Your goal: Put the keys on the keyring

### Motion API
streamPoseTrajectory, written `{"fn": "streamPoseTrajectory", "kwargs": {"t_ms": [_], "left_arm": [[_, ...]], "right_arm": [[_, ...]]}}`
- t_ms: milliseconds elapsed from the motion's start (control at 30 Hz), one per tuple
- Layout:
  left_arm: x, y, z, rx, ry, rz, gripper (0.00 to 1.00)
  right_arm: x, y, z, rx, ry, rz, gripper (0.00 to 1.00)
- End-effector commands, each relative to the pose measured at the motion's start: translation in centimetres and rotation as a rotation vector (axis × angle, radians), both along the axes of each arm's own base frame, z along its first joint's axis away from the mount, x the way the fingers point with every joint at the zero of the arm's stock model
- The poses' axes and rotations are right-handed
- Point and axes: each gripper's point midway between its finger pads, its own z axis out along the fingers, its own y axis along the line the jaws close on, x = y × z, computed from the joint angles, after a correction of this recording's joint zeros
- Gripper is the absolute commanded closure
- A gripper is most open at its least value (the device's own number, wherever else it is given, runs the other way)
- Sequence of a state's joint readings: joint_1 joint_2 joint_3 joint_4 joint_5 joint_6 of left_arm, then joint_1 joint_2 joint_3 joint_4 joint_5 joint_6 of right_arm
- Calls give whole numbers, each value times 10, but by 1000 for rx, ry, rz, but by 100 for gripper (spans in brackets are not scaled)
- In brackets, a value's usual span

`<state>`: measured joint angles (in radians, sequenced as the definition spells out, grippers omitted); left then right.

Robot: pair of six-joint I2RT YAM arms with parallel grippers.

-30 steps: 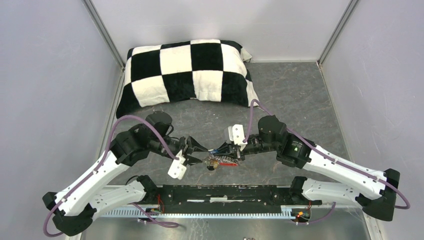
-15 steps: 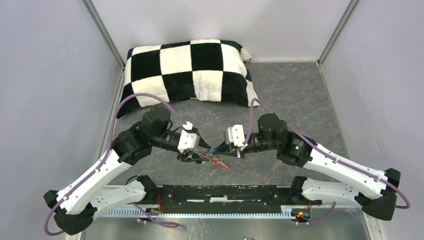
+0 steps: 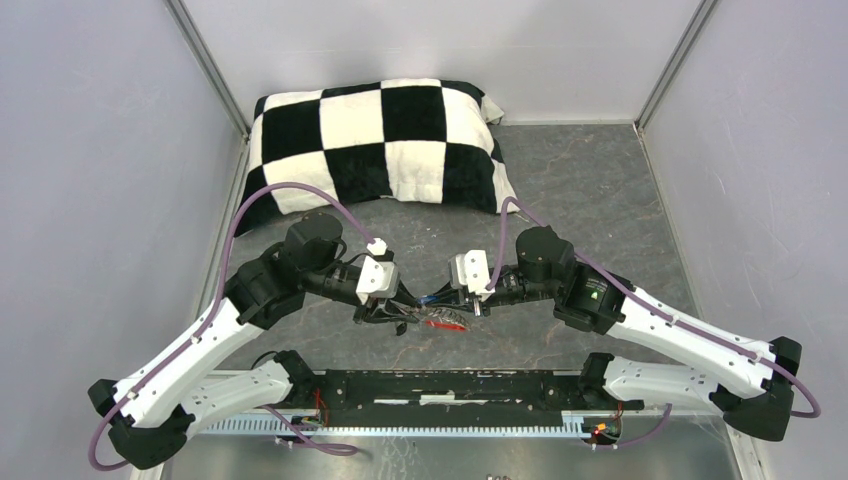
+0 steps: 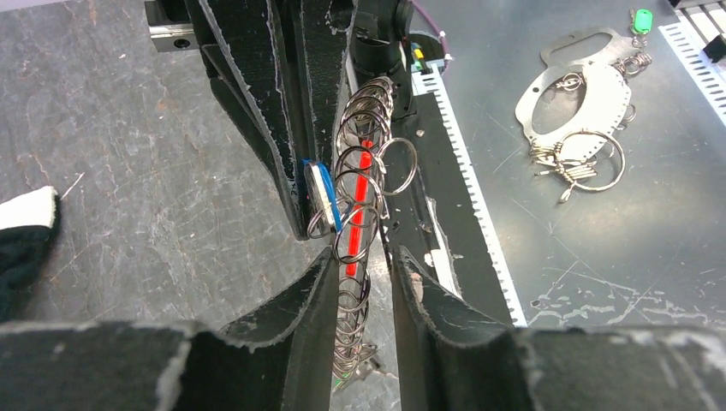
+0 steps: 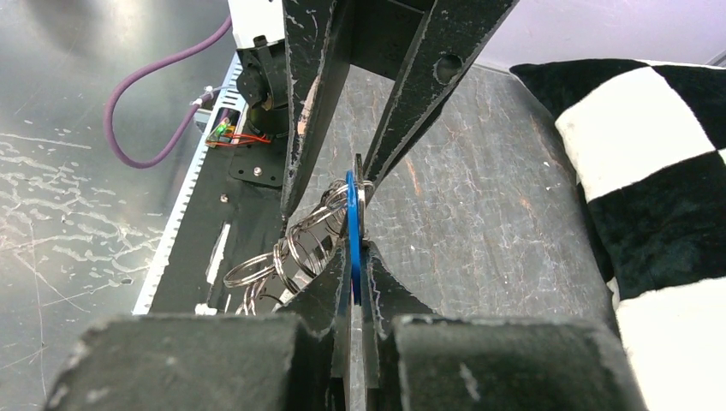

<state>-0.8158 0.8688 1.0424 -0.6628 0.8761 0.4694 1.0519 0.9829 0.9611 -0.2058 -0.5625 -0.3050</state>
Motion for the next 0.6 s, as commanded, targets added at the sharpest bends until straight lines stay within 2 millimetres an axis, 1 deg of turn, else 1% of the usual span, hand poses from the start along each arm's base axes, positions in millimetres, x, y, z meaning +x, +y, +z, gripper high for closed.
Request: {"fn": "streamPoseTrajectory", "kwargs": {"t_ms": [0, 67, 200, 567], "left_arm": [[-10, -1, 20, -35, 65, -15, 66], [-10, -1, 21, -35, 70, -9, 68], [-10, -1, 24, -40, 83, 2, 68], [-9, -4, 32, -57, 144, 20, 66]], "right_arm": [[4, 1, 37, 98, -74, -12, 99], [4, 0, 35, 96, -75, -11, 99], [2, 1, 34, 94, -75, -1, 99], [0, 0, 37, 106, -77, 5, 99]]}}
